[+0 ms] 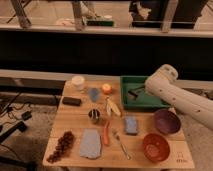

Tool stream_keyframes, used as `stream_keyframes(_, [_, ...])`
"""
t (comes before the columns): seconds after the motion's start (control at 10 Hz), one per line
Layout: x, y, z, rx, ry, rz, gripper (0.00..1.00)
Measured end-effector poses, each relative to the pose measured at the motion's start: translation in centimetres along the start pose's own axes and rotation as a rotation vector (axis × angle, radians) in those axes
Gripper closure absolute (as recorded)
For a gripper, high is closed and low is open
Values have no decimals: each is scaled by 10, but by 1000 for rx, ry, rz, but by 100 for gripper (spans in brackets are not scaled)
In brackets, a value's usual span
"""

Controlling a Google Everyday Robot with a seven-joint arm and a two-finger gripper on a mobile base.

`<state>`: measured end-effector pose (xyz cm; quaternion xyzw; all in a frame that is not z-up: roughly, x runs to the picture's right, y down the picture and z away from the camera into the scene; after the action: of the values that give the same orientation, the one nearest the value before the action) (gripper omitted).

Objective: Wipe tray with brush

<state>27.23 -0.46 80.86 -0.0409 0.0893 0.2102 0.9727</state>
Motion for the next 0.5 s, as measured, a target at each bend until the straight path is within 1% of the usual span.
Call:
stream_keyframes(0.2, [-2,1,8,-2,-1,16,82])
stream_keyframes(0.5, [1,-2,20,3,0,40,82])
